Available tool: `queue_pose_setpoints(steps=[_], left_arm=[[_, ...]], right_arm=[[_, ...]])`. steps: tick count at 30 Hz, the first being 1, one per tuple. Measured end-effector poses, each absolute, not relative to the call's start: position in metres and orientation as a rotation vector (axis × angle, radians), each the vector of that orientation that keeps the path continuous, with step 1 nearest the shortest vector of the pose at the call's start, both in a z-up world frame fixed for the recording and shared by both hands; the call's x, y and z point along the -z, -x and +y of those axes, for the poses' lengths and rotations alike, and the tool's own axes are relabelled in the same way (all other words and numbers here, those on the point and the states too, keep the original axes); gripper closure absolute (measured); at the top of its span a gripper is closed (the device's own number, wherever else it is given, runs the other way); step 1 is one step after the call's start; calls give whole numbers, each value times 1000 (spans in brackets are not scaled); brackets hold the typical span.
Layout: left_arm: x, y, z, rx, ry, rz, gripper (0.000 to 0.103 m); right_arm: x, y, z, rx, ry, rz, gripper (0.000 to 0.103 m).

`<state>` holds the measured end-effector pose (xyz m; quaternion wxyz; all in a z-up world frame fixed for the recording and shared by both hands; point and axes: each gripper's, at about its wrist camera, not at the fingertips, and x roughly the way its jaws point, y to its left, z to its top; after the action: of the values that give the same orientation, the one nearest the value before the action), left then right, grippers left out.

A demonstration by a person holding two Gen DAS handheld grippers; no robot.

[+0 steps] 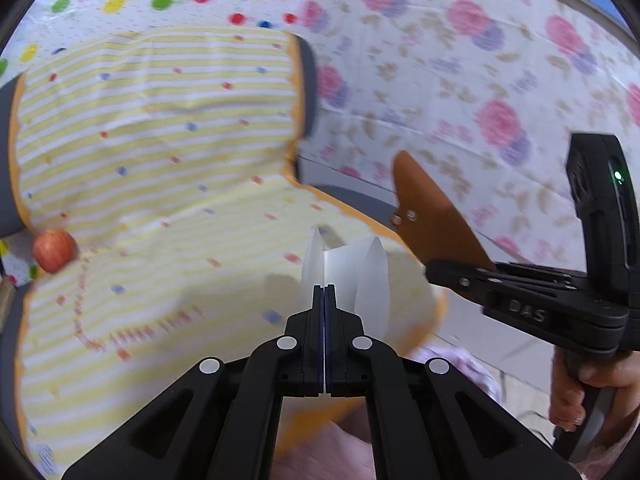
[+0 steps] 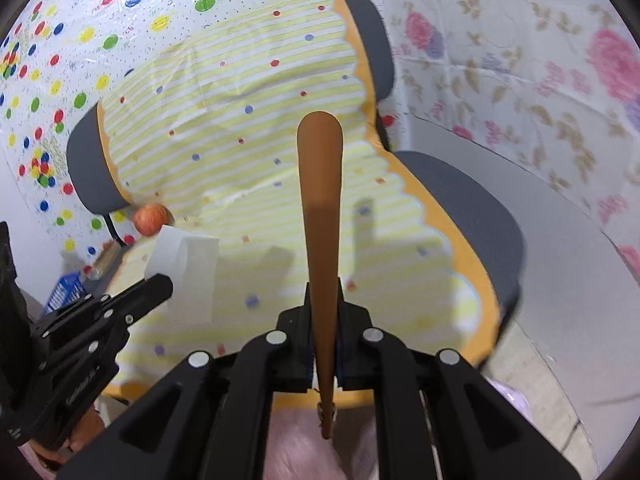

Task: Collect trash
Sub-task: 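Drop the paper scrap from the left tool while the right tool drops the spatula into the bin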

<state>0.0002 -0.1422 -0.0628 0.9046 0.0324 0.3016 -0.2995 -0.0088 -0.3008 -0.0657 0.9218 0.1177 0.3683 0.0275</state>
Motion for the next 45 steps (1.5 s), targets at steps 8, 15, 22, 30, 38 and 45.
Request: queue_pose_setpoints(steps=[8, 15, 22, 30, 38, 45], left_arm=[[88, 50, -193, 790, -115, 681, 103], [106, 67, -232, 886, -151, 733, 103], [114, 66, -266, 925, -188, 759, 100], [122, 53, -270, 897, -157, 831, 60], [100, 56, -233, 774, -168, 785, 22], [65, 61, -192, 631, -189, 755, 10]], right_arm=[[89, 88, -334, 104, -265, 815, 95], [121, 133, -374, 225, -341, 871, 95], [138, 135, -396, 244, -378, 882, 94], [125, 150, -409, 276, -378, 835, 49], [90, 155, -397, 249, -333, 814, 25], [51, 150, -360, 225, -210, 761, 6]])
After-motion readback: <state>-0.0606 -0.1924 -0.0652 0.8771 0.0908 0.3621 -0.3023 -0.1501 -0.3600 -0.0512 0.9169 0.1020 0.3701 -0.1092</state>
